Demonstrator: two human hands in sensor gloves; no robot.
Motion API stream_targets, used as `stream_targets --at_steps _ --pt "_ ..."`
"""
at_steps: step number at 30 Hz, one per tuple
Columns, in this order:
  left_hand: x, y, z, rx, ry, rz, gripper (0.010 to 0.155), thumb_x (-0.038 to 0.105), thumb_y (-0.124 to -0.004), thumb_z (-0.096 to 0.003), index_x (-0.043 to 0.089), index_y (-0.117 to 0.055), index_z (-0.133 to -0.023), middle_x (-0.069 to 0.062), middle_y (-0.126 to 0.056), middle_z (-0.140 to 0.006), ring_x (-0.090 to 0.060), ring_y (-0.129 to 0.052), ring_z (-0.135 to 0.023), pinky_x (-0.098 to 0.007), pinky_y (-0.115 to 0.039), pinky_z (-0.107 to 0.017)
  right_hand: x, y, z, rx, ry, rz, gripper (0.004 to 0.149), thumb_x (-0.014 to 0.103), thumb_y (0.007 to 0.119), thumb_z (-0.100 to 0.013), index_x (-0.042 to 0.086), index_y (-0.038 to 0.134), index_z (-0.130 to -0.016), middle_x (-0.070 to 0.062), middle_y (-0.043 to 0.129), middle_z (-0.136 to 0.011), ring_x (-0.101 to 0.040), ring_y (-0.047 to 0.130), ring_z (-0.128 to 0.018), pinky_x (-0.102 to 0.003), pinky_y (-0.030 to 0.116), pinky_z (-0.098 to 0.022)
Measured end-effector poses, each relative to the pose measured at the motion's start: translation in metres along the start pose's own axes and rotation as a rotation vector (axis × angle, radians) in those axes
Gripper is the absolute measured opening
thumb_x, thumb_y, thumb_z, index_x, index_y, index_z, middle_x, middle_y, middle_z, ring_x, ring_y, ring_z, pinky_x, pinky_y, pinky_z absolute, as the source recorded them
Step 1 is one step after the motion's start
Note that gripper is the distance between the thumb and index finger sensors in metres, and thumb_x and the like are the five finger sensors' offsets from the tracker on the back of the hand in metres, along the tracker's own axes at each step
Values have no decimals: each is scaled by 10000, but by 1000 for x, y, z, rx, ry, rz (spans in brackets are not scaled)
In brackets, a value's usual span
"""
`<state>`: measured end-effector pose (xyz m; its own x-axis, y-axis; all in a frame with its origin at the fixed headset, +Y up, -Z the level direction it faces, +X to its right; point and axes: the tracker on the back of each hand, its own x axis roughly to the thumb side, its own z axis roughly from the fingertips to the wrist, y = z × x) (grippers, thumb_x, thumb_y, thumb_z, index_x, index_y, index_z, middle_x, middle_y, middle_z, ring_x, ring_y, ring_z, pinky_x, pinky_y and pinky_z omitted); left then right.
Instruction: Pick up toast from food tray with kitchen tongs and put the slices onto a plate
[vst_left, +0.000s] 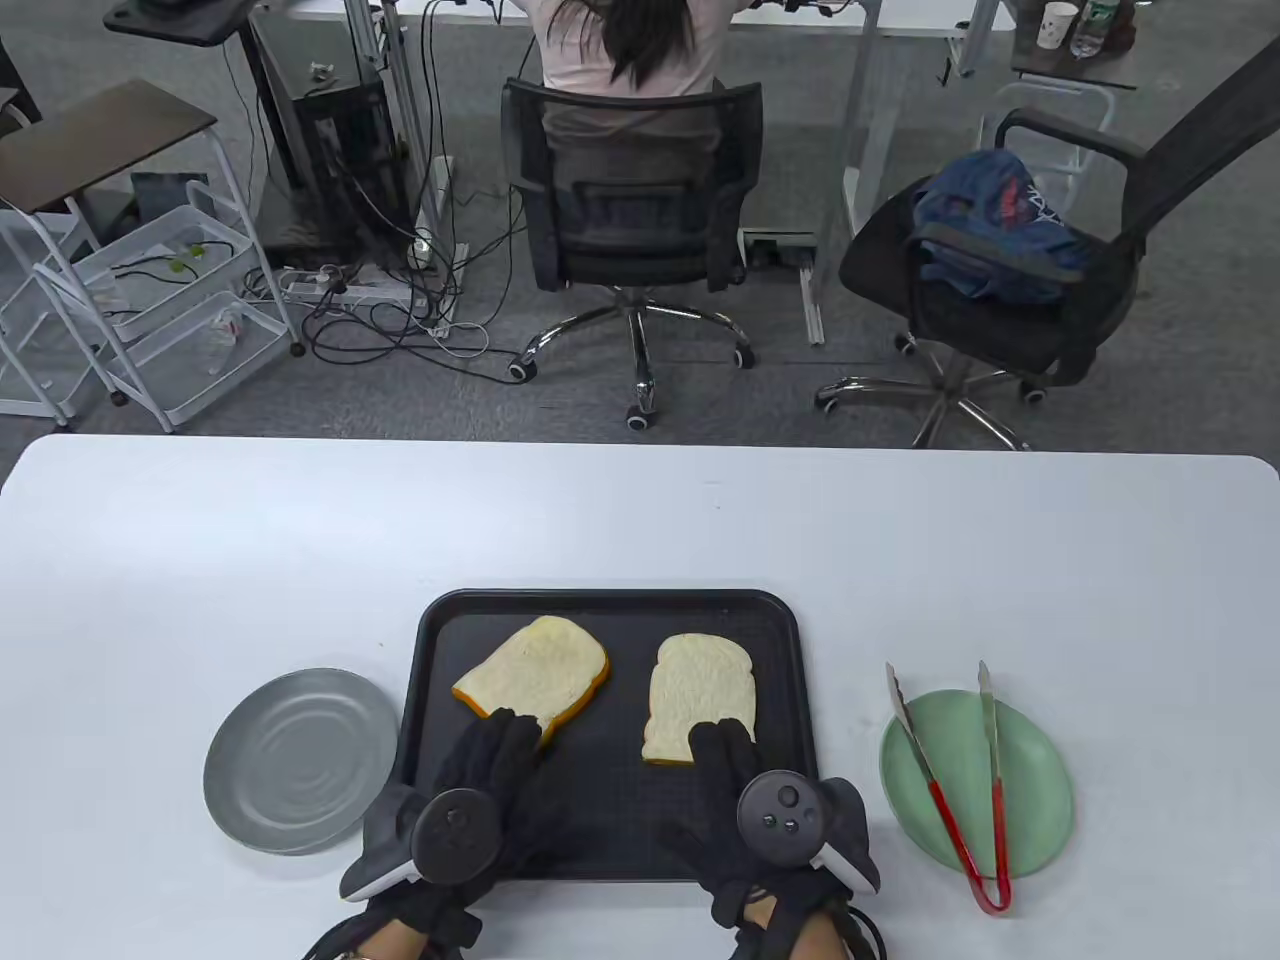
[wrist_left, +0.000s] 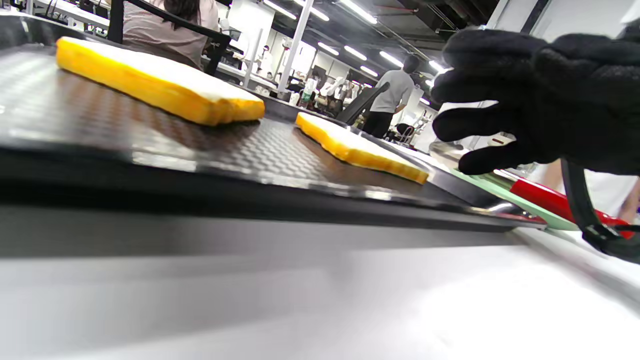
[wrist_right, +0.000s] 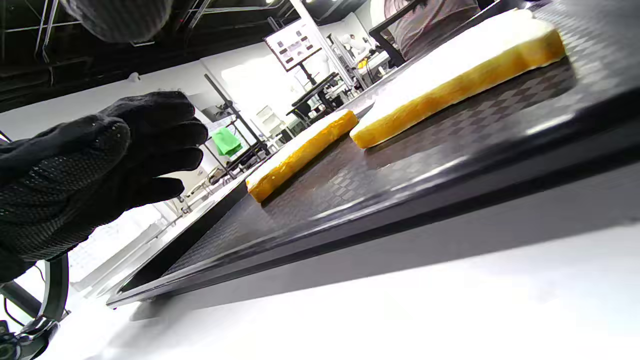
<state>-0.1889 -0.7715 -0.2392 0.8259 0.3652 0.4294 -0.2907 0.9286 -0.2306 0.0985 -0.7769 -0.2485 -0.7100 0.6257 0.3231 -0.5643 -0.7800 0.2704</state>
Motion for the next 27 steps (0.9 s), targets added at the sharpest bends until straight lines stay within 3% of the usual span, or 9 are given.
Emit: stream_targets --at_steps 27 --pt "0 2 1 9 4 -4 891 588 -481 -705 -14 -101 -1241 -378 -148 -1248 -645 -273 -1097 -710 -407 -797 0 1 -1 13 0 -2 923 579 680 -458 117 104 -1011 -323 81 -1041 -626 242 -882 -757 449 -526"
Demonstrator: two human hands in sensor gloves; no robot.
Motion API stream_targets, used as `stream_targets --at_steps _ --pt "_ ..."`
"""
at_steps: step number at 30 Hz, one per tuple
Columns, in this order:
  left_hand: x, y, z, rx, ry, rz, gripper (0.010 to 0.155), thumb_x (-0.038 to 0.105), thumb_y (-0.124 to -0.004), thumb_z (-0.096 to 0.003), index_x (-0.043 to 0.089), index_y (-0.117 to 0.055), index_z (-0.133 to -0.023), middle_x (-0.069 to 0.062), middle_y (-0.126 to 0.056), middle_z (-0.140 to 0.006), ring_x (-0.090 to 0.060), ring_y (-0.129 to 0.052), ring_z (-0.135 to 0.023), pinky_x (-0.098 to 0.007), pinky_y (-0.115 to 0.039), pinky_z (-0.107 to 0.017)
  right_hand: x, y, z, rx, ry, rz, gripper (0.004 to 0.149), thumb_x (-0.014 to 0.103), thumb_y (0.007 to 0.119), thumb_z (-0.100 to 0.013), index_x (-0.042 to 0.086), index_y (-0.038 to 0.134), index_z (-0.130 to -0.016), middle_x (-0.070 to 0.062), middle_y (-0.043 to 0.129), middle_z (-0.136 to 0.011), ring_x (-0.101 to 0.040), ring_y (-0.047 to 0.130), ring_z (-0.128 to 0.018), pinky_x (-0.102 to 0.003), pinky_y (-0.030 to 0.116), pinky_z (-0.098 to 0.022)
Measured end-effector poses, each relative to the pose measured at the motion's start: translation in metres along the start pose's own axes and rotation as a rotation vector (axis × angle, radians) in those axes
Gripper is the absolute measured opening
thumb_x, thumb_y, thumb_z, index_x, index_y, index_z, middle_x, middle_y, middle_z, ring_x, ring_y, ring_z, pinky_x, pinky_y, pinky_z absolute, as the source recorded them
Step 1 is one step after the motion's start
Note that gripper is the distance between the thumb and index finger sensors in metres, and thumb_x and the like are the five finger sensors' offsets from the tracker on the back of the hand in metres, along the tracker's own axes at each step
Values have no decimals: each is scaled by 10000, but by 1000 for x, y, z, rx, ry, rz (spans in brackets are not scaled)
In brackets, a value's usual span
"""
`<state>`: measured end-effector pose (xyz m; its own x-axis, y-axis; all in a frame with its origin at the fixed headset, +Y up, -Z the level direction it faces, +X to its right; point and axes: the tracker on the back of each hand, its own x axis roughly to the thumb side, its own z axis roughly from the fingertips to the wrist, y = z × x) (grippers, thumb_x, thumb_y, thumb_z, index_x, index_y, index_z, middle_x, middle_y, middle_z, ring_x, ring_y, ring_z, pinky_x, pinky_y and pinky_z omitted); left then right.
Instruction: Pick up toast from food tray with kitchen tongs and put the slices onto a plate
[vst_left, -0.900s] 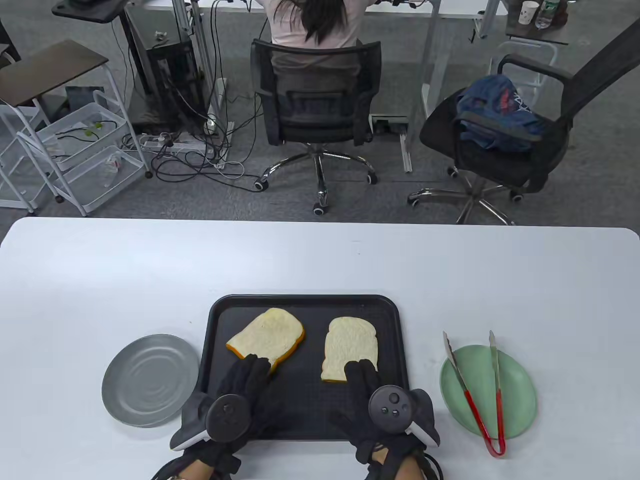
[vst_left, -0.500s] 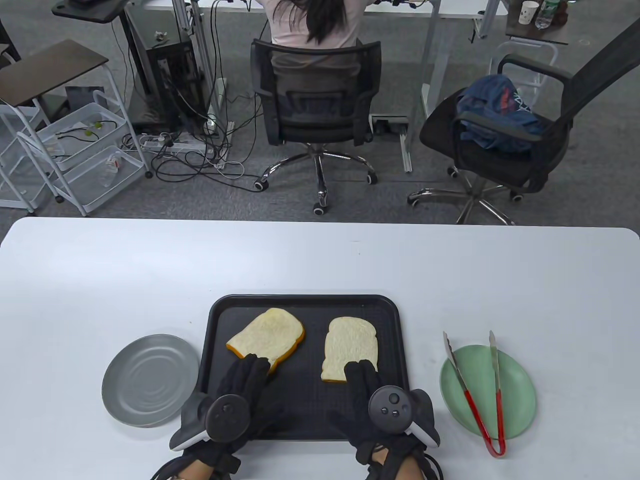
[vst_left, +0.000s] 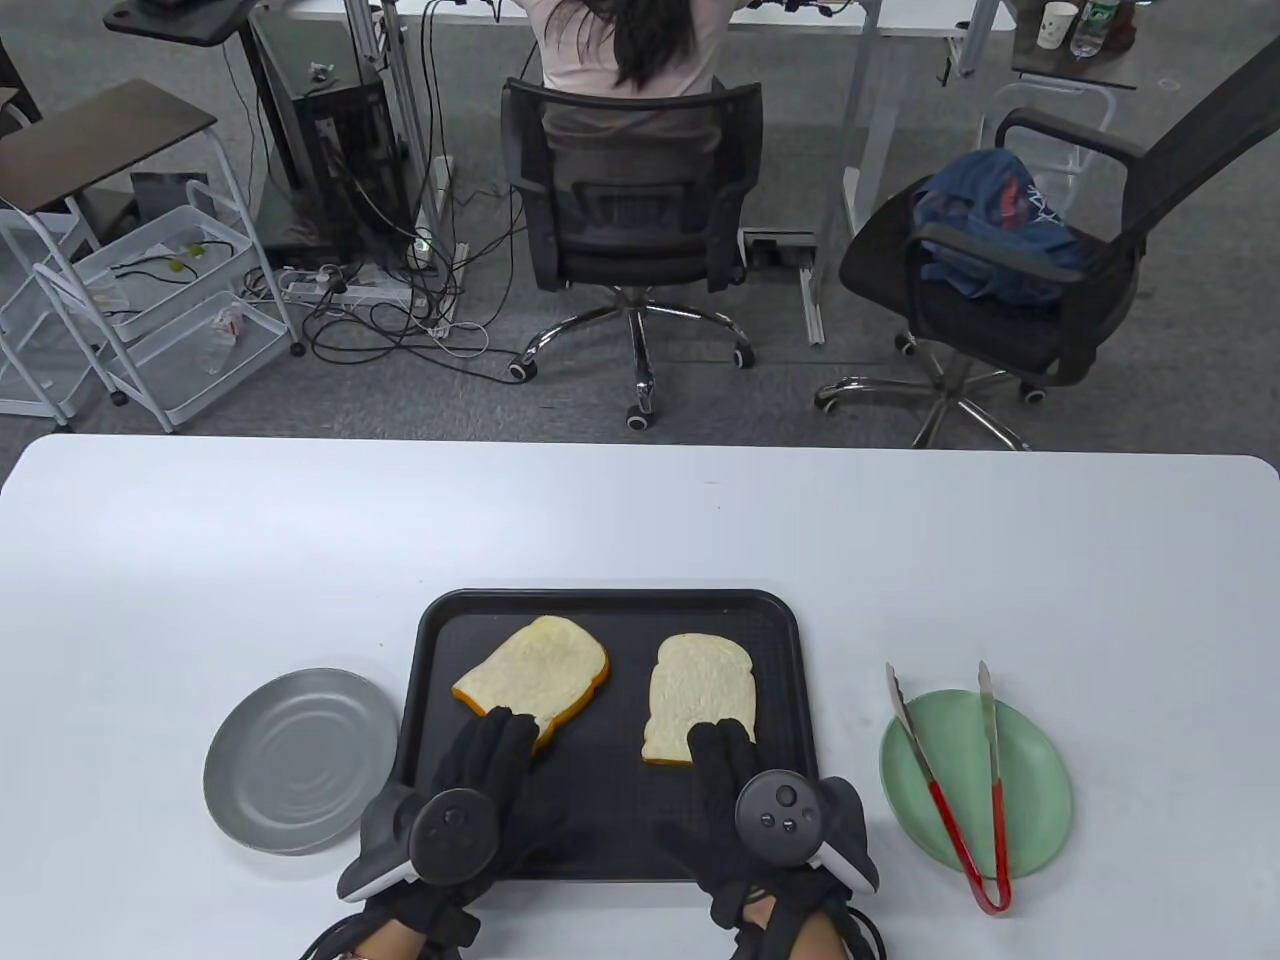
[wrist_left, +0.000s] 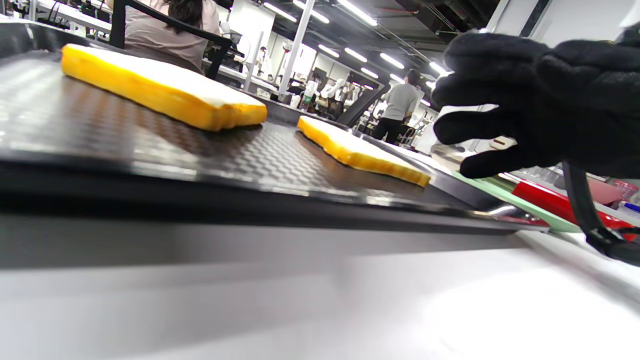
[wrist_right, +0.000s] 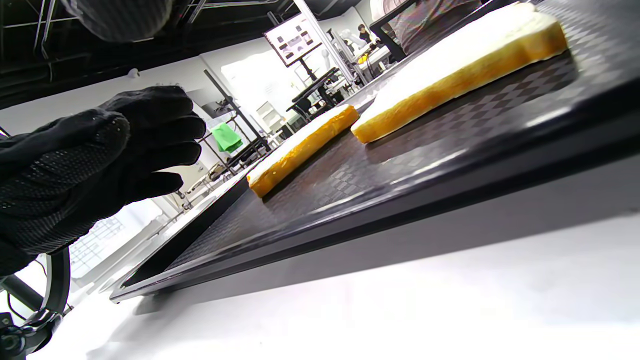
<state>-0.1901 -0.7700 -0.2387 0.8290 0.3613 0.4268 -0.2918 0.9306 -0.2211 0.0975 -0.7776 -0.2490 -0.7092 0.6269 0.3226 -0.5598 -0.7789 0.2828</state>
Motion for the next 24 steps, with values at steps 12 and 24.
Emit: stream_targets --at_steps 12,24 --pt "0 1 1 6 -7 0 893 590 -478 -706 -14 -97 -1241 -376 -144 -1249 -644 -272 -1098 -709 -406 -799 0 1 -1 13 7 6 925 578 682 -458 118 97 -1009 -322 74 -1040 -626 234 -882 -758 446 -527" --pt "2 0 1 4 -21 20 894 591 -478 -705 -14 -96 -1241 -377 -145 -1249 -642 -272 -1099 -707 -407 -800 0 0 -1 -6 14 23 922 571 686 -456 113 107 -1009 -323 117 -1039 -625 253 -884 -755 457 -526"
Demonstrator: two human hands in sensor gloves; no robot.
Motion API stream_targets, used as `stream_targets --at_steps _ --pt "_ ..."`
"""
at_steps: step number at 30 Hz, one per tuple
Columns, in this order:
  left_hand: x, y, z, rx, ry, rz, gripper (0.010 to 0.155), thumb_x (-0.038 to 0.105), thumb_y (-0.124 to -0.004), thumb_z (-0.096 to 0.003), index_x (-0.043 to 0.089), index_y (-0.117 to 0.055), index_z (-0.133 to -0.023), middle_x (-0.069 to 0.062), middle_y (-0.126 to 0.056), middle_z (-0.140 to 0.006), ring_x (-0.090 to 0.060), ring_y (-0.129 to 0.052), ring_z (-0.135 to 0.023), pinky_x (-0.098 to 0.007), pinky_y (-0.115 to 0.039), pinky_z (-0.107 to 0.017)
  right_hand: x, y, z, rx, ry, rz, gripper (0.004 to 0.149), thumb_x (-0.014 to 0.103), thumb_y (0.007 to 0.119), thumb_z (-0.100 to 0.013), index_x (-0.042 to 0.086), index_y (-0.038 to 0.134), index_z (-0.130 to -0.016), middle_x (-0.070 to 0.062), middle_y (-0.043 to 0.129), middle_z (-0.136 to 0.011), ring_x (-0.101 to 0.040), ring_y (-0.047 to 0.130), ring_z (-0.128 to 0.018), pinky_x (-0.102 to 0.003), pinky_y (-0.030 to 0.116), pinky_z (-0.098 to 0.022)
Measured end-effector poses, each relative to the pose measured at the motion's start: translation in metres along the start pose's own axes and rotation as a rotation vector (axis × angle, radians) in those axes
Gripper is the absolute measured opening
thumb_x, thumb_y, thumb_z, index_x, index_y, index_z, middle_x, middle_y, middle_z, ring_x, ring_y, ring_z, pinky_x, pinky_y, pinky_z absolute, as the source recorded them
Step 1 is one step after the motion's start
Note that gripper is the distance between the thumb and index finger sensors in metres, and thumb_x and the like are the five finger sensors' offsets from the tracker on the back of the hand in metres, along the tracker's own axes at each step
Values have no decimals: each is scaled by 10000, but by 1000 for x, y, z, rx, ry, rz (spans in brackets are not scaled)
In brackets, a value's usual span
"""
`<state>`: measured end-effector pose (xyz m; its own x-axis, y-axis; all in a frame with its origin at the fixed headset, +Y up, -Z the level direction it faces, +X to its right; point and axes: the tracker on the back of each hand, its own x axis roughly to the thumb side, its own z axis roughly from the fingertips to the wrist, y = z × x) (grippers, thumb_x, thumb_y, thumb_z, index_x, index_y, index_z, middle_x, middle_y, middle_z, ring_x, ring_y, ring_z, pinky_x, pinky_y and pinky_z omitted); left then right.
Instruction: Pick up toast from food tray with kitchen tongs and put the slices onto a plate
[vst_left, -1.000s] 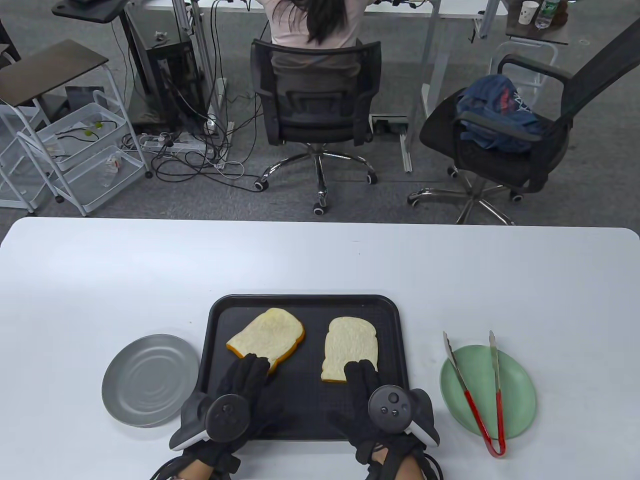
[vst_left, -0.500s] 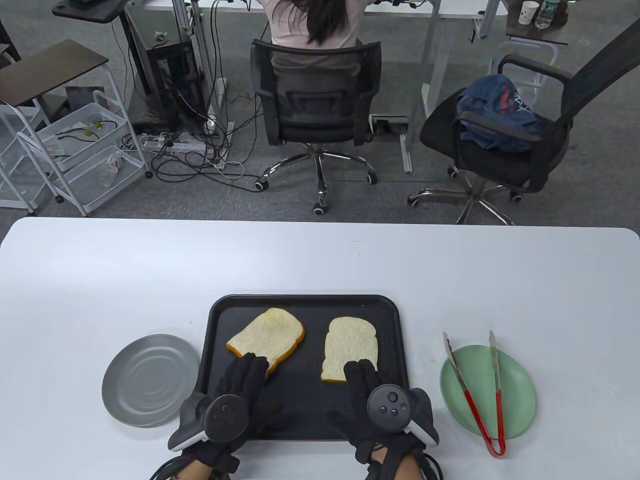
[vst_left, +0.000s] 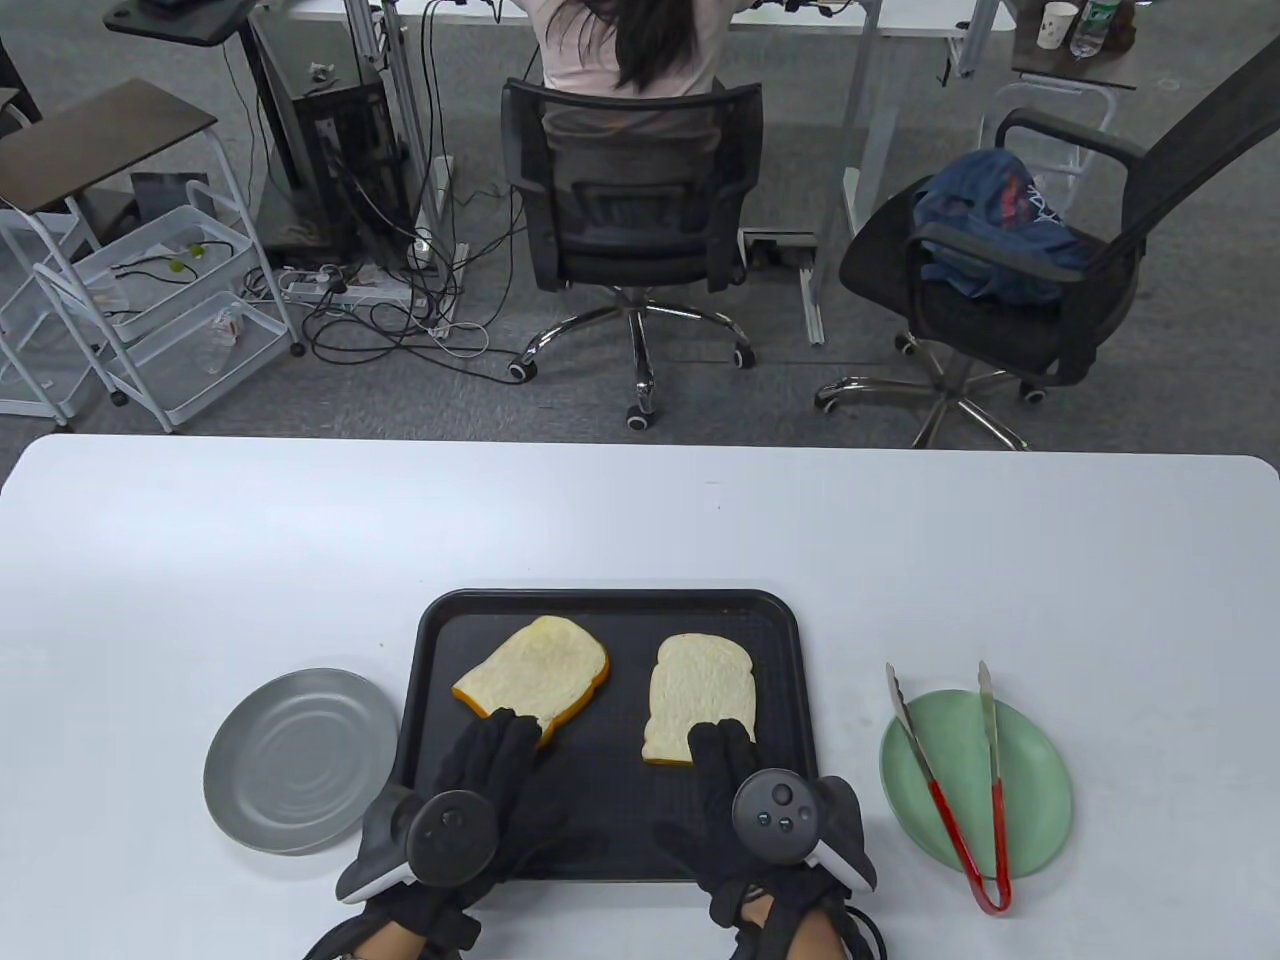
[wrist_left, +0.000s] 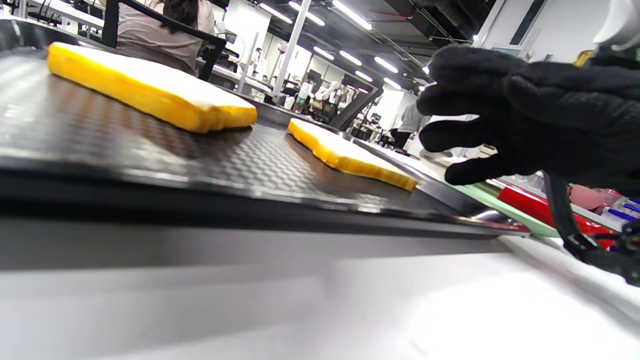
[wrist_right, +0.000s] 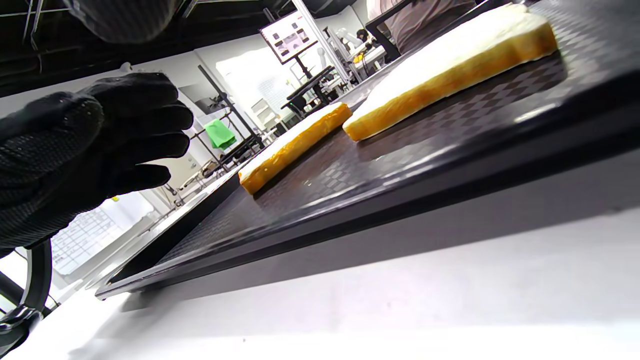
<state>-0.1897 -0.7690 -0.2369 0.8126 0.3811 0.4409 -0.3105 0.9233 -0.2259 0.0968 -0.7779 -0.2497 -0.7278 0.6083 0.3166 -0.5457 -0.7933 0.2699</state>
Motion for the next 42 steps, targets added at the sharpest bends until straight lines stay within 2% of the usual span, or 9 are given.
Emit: stream_targets --at_steps 5,12,19,24,33,42 --pt "0 0 0 0 -4 -2 894 591 -478 -705 -16 -98 -1241 -375 -147 -1249 -643 -274 -1099 -707 -407 -801 2 -7 3 -45 2 11 921 570 688 -455 120 108 -1010 -316 81 -1046 -620 252 -889 -754 458 -530" --pt "1 0 0 -3 -4 -1 895 591 -478 -706 -16 -96 -1241 -376 -144 -1249 -642 -277 -1099 -708 -408 -800 1 -33 16 -192 11 23 924 569 698 -450 120 120 -1014 -309 118 -1048 -616 245 -896 -754 449 -539" --pt "1 0 0 -7 -5 -3 893 590 -478 -705 -14 -96 -1240 -376 -145 -1249 -643 -277 -1098 -708 -408 -799 -22 -71 42 -394 138 67 962 571 746 -434 100 150 -1024 -316 121 -1053 -617 245 -898 -760 438 -541" --pt "2 0 0 -15 -6 -3 894 590 -478 -706 -16 -95 -1240 -376 -144 -1249 -642 -277 -1099 -708 -407 -799 -40 -90 59 -487 228 94 990 558 791 -418 78 181 -1032 -323 128 -1055 -621 234 -899 -769 426 -542" --pt "2 0 -1 -23 -5 -1 894 590 -479 -705 -15 -94 -1240 -375 -146 -1249 -642 -278 -1100 -708 -409 -800 -76 -107 74 -548 372 111 1040 531 845 -389 27 196 -1026 -338 134 -1052 -617 220 -907 -787 391 -545" --pt "1 0 -1 -32 -3 -2 897 590 -479 -705 -17 -93 -1240 -377 -144 -1249 -644 -278 -1099 -709 -408 -799 -110 -110 82 -538 522 79 1079 529 869 -374 0 185 -1020 -352 126 -1045 -627 201 -903 -797 370 -541"
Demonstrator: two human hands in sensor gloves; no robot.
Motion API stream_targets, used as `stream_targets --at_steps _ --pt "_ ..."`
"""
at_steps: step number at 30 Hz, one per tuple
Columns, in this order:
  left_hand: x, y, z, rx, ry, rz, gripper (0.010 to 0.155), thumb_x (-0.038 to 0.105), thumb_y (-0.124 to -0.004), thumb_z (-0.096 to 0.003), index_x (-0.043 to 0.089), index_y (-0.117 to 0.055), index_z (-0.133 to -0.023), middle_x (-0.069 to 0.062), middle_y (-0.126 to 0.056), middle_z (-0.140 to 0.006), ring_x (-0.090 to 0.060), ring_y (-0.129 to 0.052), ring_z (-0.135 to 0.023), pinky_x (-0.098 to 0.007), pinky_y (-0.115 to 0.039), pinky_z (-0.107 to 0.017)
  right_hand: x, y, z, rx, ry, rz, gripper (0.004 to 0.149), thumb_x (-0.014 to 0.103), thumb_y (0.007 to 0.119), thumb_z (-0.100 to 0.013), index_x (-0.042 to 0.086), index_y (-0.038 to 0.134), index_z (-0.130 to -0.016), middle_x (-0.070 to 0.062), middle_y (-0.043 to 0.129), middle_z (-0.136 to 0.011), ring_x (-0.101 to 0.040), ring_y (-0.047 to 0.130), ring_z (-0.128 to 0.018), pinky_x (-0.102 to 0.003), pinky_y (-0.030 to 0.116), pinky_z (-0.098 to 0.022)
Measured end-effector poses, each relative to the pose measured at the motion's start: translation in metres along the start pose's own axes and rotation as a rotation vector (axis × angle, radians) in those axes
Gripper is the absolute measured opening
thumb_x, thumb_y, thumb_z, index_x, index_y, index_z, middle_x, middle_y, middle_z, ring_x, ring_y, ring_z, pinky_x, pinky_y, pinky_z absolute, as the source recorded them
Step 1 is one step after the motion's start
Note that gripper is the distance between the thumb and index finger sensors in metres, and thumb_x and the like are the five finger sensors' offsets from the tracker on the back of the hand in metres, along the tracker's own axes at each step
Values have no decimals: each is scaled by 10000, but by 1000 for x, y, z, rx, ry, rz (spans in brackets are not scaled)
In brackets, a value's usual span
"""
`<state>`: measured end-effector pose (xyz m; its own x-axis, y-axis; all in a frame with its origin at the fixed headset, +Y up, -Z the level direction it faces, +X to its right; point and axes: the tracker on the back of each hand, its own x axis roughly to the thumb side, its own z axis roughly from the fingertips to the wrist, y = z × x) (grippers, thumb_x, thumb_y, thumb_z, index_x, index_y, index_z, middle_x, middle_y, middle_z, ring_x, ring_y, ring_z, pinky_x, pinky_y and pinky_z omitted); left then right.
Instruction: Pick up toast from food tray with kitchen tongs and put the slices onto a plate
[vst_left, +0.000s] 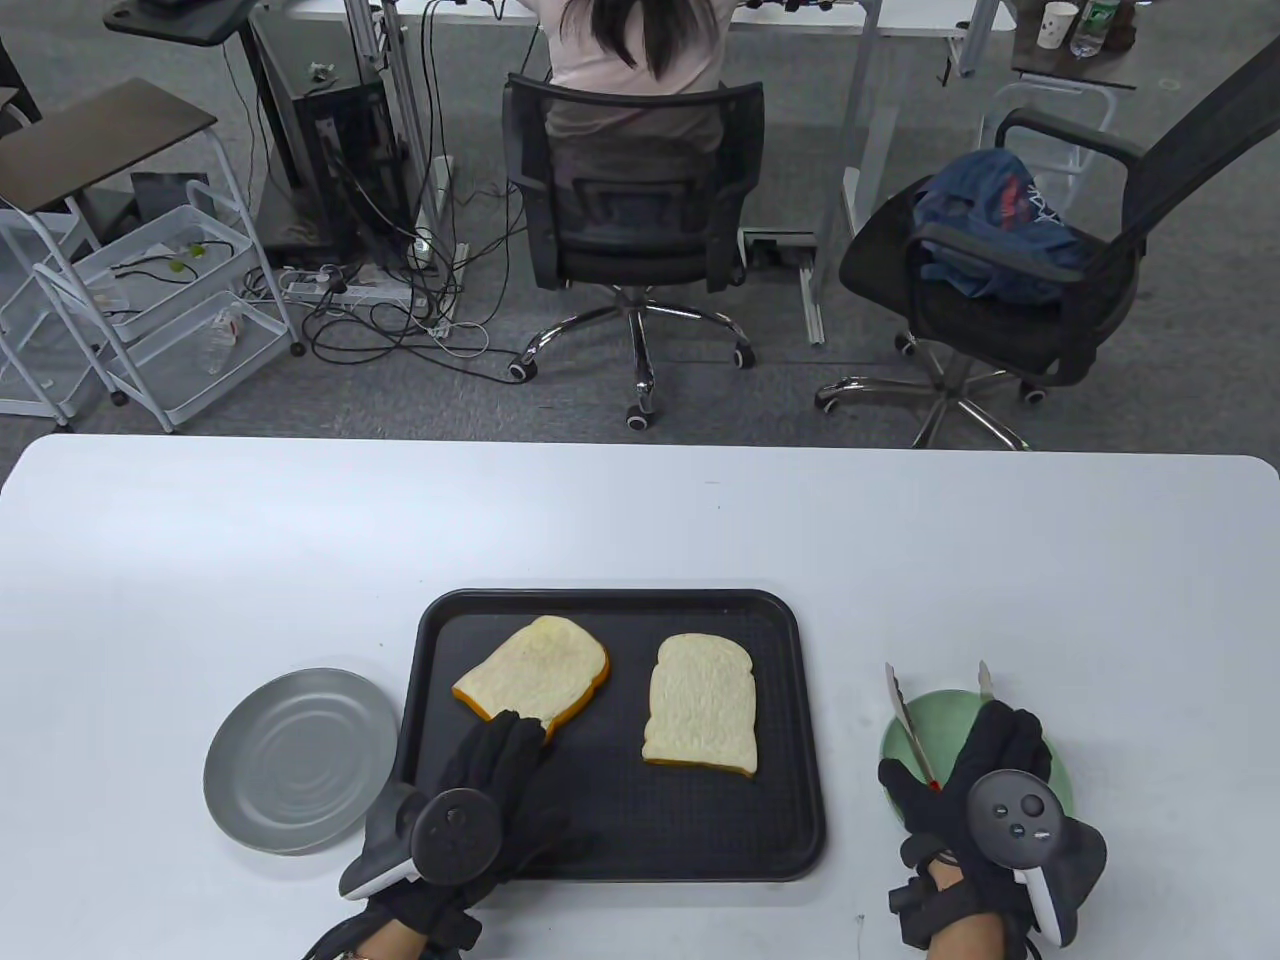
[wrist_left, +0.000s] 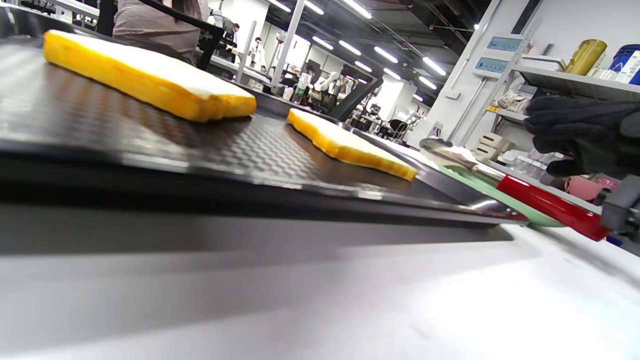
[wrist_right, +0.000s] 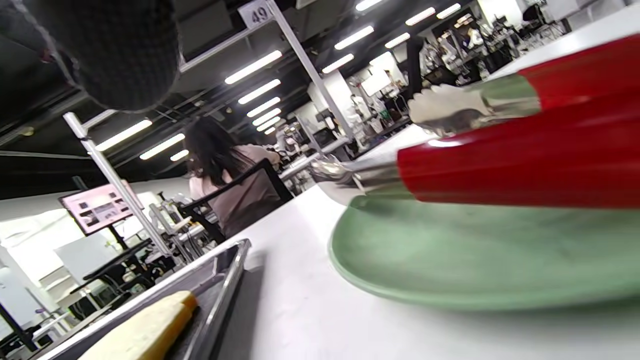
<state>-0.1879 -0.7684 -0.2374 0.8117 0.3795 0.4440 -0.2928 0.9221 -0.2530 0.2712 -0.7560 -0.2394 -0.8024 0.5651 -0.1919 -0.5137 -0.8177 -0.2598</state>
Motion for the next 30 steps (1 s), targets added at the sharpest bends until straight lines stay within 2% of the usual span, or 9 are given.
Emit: stream_targets --at_steps 6,13,19,25,30 --pt "0 0 0 -2 -2 -2 897 590 -478 -706 -19 -92 -1240 -378 -144 -1249 -643 -280 -1099 -709 -408 -799 -12 6 -3 16 70 63 1110 536 876 -364 -14 163 -1012 -367 127 -1035 -637 208 -893 -802 362 -531" --pt "0 0 0 -7 -2 -3 897 588 -480 -706 -20 -92 -1239 -380 -144 -1248 -646 -282 -1097 -710 -408 -798 -35 14 -7 70 215 105 1116 524 880 -361 -30 154 -1001 -386 166 -1026 -649 226 -881 -805 346 -522" --pt "0 0 0 -18 2 -6 896 589 -477 -707 -21 -92 -1239 -380 -143 -1248 -646 -280 -1098 -710 -409 -798 -46 24 -9 113 278 118 1067 484 877 -375 -50 192 -994 -397 282 -1019 -648 312 -869 -766 320 -526" --pt "0 0 -1 -28 6 -12 898 588 -479 -706 -22 -91 -1238 -382 -145 -1247 -646 -282 -1097 -710 -409 -797 -46 30 -11 134 299 186 1026 460 878 -355 -49 255 -993 -364 496 -976 -593 466 -864 -753 310 -526" --pt "1 -1 -1 -37 7 -14 898 588 -477 -706 -22 -87 -1237 -383 -142 -1246 -649 -281 -1095 -710 -408 -797 -44 31 -12 133 303 214 1020 453 889 -336 -52 289 -987 -354 559 -925 -579 501 -844 -760 321 -530"
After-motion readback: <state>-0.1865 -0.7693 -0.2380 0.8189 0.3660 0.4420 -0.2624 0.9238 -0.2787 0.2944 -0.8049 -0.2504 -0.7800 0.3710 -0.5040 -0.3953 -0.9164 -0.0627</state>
